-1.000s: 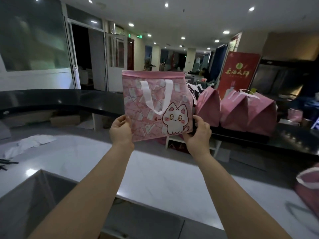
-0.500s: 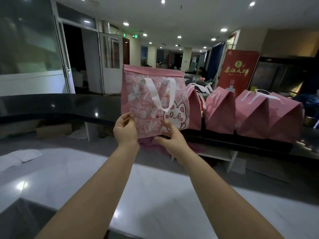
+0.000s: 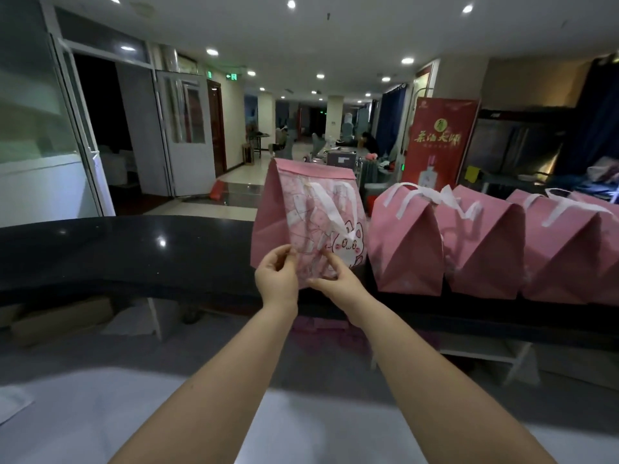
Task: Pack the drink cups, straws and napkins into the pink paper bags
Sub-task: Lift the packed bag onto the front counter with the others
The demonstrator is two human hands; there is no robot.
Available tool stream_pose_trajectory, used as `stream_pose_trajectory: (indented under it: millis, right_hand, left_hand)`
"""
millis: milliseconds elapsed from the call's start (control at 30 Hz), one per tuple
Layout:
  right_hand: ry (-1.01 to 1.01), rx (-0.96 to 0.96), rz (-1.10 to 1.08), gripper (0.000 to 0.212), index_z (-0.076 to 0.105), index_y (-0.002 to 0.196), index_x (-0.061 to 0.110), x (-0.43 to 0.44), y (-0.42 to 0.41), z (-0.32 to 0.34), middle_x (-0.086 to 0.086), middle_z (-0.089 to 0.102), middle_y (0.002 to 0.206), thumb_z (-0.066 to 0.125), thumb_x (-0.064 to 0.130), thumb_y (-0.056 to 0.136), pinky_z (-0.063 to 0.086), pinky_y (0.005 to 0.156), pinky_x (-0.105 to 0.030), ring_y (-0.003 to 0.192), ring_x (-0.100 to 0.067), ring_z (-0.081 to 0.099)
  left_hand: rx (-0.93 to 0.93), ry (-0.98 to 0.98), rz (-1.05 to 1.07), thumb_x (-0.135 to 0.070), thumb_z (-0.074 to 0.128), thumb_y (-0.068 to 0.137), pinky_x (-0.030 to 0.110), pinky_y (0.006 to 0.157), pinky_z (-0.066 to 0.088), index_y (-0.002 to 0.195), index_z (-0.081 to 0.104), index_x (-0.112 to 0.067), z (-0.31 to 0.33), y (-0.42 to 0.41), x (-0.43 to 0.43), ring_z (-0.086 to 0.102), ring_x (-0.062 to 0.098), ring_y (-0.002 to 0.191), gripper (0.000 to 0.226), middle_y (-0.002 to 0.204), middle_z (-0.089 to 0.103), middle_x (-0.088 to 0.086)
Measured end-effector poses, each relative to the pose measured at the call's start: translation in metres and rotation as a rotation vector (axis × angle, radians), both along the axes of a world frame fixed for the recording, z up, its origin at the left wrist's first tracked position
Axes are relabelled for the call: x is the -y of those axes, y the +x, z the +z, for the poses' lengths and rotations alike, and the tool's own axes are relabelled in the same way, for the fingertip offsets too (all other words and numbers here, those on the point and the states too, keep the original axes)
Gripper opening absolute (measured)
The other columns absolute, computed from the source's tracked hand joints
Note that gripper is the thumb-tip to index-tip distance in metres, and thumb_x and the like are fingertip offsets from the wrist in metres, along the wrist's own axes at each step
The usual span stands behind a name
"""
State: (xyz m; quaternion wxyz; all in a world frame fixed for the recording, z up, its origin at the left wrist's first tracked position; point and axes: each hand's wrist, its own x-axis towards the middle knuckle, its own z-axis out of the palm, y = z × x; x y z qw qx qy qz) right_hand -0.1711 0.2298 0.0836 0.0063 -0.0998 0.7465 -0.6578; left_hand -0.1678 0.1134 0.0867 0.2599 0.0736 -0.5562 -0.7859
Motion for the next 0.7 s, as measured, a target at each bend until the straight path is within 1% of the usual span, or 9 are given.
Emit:
stream_pose_trajectory:
  millis: [100,200,300,400,467,533,600,667,700]
  right_hand:
    - [-0.001,0.055,-0.05,0.085,0.028,0.151,0.03,-0.002,-0.022,-0.016,0.016,0.038,0.132,0.076,0.015,0.083,0.043,0.103,-0.03,0.127,-0.01,0.041]
    - [-0.03,0.066,-0.107,0.081,0.028,0.152,0.027,-0.006,-0.036,-0.027,0.015,0.037,0.132,0.072,0.01,0.085,0.041,0.099,-0.025,0.127,-0.008,0.038]
    - [-0.081,0.056,-0.161,0.07,0.033,0.148,0.025,-0.011,-0.048,-0.034,0.009,0.05,0.134,0.067,0.008,0.089,0.042,0.093,-0.02,0.122,-0.008,0.048]
    - [-0.097,0.031,-0.227,0.067,0.035,0.146,0.024,-0.017,-0.056,-0.037,0.01,0.052,0.13,0.067,0.012,0.089,0.041,0.088,-0.015,0.113,0.0,0.051]
    - [-0.117,0.017,-0.276,0.063,0.037,0.144,0.023,-0.021,-0.058,-0.037,0.016,0.052,0.121,0.067,0.014,0.089,0.039,0.089,-0.017,0.116,-0.004,0.05]
    - [-0.126,-0.014,-0.329,0.057,0.04,0.142,0.023,-0.024,-0.061,-0.034,0.014,0.049,0.125,0.066,0.017,0.091,0.038,0.093,-0.021,0.12,-0.008,0.045]
    - [-0.127,-0.057,-0.34,0.05,0.044,0.138,0.022,-0.023,-0.062,-0.027,0.011,0.047,0.132,0.064,0.016,0.093,0.04,0.087,-0.015,0.119,-0.006,0.045]
    - [-0.147,-0.087,-0.349,0.041,0.049,0.132,0.02,-0.017,-0.063,-0.019,0.009,0.051,0.129,0.062,0.015,0.094,0.043,0.076,-0.011,0.111,-0.003,0.051]
    - [-0.162,-0.101,-0.365,0.035,0.052,0.126,0.02,-0.013,-0.064,-0.015,0.007,0.053,0.125,0.062,0.013,0.094,0.045,0.075,-0.012,0.106,-0.003,0.053]
  left_hand:
    - [0.042,0.0,-0.064,-0.01,0.069,0.09,0.014,0.067,0.053,0.091,0.071,-0.018,-0.02,-0.023,-0.003,0.068,0.01,0.086,0.008,0.088,0.072,-0.004]
    - [0.051,0.01,-0.175,-0.005,0.066,0.09,0.011,0.059,0.051,0.09,0.072,-0.014,-0.031,-0.032,-0.011,0.069,0.003,0.075,0.011,0.087,0.071,-0.001]
    - [0.035,-0.049,-0.29,0.0,0.065,0.09,0.012,0.06,0.051,0.103,0.07,-0.001,-0.033,-0.038,-0.018,0.069,-0.001,0.07,0.014,0.086,0.071,0.002]
    - [0.008,-0.147,-0.353,-0.002,0.068,0.088,0.016,0.069,0.054,0.106,0.071,-0.002,-0.038,-0.048,-0.013,0.071,0.004,0.079,0.018,0.089,0.073,0.003]
    - [-0.024,-0.242,-0.311,-0.007,0.072,0.087,0.02,0.076,0.055,0.101,0.074,-0.011,-0.041,-0.054,-0.002,0.071,0.008,0.086,0.015,0.091,0.075,-0.001]
    - [-0.06,-0.32,-0.197,-0.009,0.074,0.085,0.02,0.077,0.054,0.096,0.075,-0.018,-0.037,-0.062,0.014,0.069,0.006,0.085,0.015,0.091,0.074,-0.004]
    - [-0.082,-0.336,-0.104,-0.008,0.075,0.083,0.022,0.077,0.054,0.094,0.073,-0.021,-0.026,-0.071,0.032,0.067,0.007,0.085,0.017,0.094,0.073,-0.002]
    - [-0.094,-0.351,-0.008,-0.01,0.076,0.082,0.022,0.079,0.054,0.097,0.071,-0.02,-0.014,-0.082,0.051,0.063,0.008,0.088,0.02,0.099,0.07,-0.001]
    - [-0.099,-0.358,0.031,-0.011,0.077,0.081,0.021,0.08,0.053,0.099,0.07,-0.02,-0.008,-0.087,0.058,0.062,0.008,0.09,0.022,0.101,0.069,-0.001]
